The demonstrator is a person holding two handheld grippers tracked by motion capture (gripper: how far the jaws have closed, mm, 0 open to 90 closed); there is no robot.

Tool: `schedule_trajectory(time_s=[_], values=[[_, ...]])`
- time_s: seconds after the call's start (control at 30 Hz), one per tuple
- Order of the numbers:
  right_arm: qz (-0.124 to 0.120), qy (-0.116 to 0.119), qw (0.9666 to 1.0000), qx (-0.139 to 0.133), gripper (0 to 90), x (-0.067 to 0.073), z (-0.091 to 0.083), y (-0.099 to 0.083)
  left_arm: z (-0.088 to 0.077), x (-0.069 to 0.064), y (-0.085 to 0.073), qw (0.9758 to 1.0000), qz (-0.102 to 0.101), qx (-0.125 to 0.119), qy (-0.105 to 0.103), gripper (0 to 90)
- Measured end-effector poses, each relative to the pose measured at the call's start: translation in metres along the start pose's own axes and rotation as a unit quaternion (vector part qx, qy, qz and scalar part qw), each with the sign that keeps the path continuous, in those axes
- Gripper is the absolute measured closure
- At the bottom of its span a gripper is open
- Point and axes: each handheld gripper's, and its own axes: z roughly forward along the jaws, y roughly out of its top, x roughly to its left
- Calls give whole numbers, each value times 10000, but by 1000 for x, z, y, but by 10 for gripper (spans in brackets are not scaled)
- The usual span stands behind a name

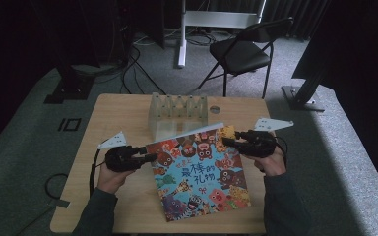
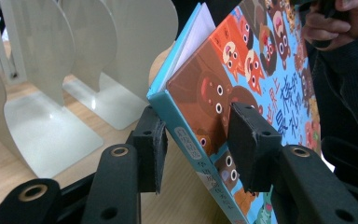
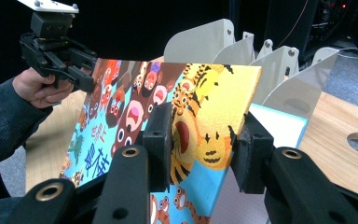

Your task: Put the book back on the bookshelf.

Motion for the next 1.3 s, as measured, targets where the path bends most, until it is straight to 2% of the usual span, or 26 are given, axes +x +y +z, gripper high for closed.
schedule_trajectory(time_s=[0.1,0.23,0.43,0.57,0.67,0.73,0.77,0.97,1.03,1.17,1.3], values=[[54,-36,10000,-17,626,-2,-3,-3,-1,-3,6,9999,107,-32,-20,600],[79,-88,9999,-33,618,-5,-5,-6,-6,-5,13,9996,152,-226,-117,647],[47,-208,9997,-87,612,-5,-7,-7,-12,-12,27,9987,386,-334,-41,687],[-50,-300,9994,-152,616,-3,-7,-8,-19,-18,37,9971,624,-443,-24,718],[-58,-264,9994,-217,623,-4,-8,-8,-24,-24,44,9955,790,-518,36,732],[-82,-260,9993,-242,622,-5,-7,-9,-26,-24,45,9951,811,-571,36,745],[-88,-263,9993,-255,621,-4,-7,-9,-28,-26,48,9941,898,-605,80,745],[-138,-203,9991,-331,616,-5,-8,-12,-29,-28,42,9924,911,-818,-78,746],[-154,-180,9991,-345,618,-4,-9,-13,-28,-28,40,9923,874,-855,-195,692],[-182,-186,9989,-379,617,-3,-13,-14,-27,-28,38,9926,833,-830,-296,644],[-138,-139,9986,-484,612,-5,-17,-15,-25,-30,34,9924,849,-812,-362,645]])
